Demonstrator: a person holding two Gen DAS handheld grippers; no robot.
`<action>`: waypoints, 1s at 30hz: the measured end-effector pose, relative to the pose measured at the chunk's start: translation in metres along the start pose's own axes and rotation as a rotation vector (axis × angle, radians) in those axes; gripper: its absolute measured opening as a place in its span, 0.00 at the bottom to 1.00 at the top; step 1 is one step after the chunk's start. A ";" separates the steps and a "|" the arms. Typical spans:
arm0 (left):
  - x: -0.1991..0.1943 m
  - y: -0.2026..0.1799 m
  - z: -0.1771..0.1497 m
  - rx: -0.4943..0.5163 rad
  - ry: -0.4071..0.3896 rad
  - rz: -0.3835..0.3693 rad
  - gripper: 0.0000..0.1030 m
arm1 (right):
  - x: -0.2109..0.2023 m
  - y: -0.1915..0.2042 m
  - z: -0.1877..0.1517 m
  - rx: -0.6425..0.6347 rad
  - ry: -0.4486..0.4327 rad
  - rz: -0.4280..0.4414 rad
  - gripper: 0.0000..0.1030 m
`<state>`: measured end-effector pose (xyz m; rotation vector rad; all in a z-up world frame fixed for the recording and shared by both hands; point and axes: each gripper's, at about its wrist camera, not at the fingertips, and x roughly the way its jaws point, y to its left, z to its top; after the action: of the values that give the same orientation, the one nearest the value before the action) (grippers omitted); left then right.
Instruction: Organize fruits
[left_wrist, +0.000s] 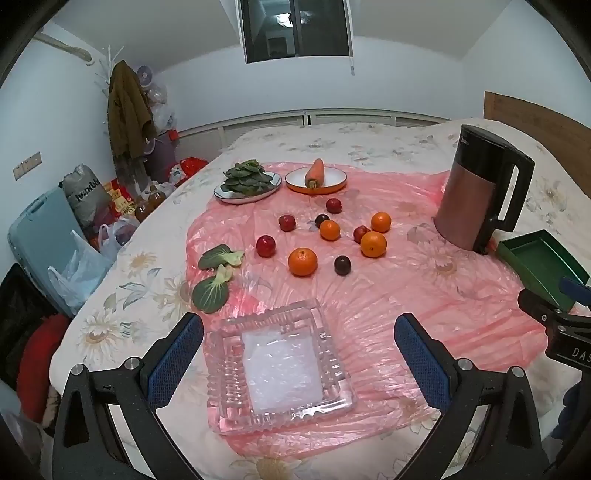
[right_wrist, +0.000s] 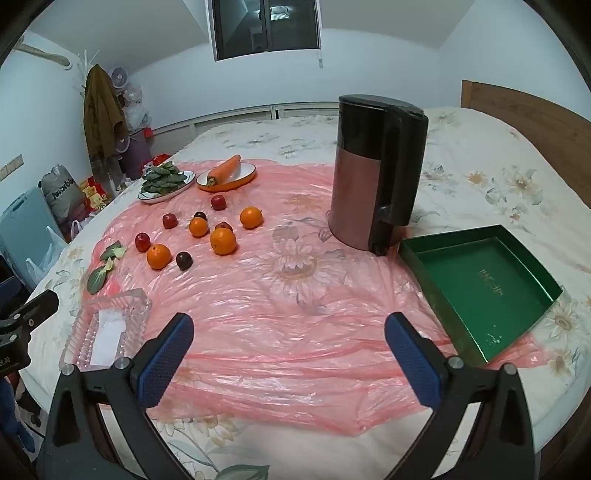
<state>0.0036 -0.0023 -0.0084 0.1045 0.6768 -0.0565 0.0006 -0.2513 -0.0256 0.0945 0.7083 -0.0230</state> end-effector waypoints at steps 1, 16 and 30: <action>0.002 0.000 0.000 -0.001 0.005 -0.002 0.99 | 0.001 0.001 -0.001 0.000 0.003 0.000 1.00; 0.015 0.000 0.000 0.008 0.028 -0.019 0.99 | 0.007 -0.006 -0.004 0.001 0.018 -0.005 1.00; 0.018 -0.001 0.008 0.022 0.048 -0.071 0.99 | 0.010 0.003 -0.002 -0.027 0.013 -0.005 1.00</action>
<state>0.0221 -0.0047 -0.0139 0.1036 0.7278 -0.1301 0.0076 -0.2483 -0.0335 0.0673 0.7218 -0.0180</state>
